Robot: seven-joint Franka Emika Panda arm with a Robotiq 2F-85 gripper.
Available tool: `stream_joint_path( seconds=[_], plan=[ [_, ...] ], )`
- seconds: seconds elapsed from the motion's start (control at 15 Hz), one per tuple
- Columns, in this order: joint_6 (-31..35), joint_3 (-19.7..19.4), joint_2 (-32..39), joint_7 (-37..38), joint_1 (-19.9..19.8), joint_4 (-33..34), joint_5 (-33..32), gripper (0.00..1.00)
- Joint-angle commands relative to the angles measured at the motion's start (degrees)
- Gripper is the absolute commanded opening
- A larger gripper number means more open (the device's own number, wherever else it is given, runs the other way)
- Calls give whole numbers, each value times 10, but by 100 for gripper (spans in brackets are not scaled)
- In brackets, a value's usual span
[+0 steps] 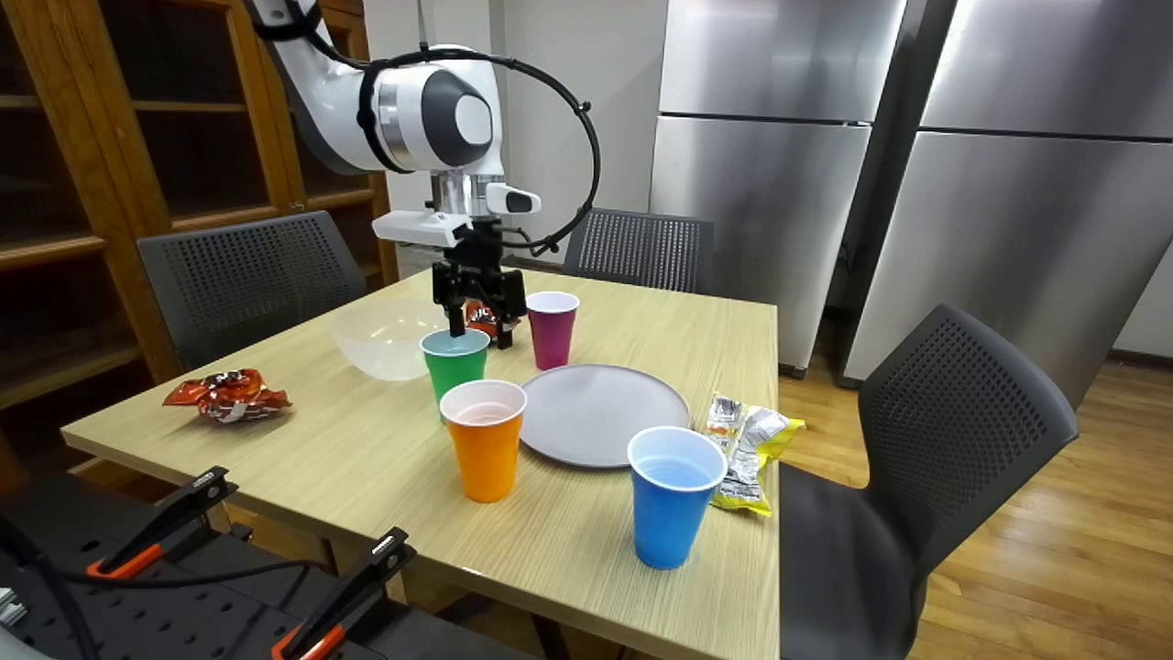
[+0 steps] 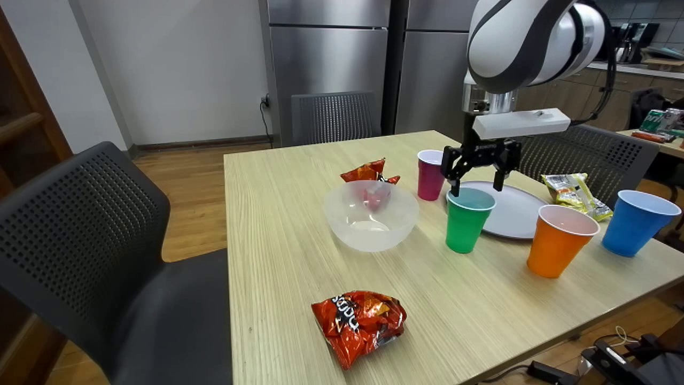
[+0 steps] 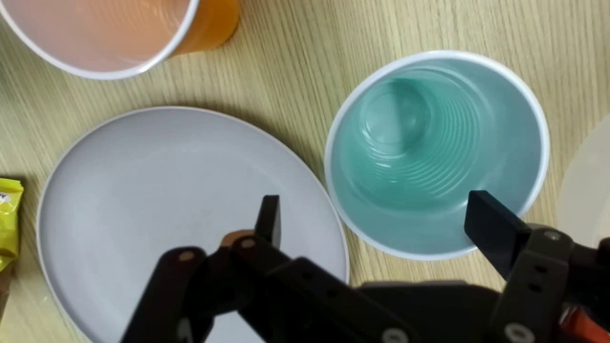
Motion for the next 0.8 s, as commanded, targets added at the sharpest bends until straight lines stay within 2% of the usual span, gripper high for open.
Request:
stream_joint_path(
  seconds=[0.0, 0.27, 0.33, 0.4, 0.73],
  plan=[
    [-19, -14, 29, 26, 15, 33, -7, 100],
    [-20, -17, 36, 24, 20, 35, -6, 100],
    [-18, -19, 36, 25, 22, 33, -8, 84],
    [-20, -18, 35, 22, 21, 32, -8, 72],
    [-16, -19, 20, 22, 26, 15, -10, 34]
  ],
)
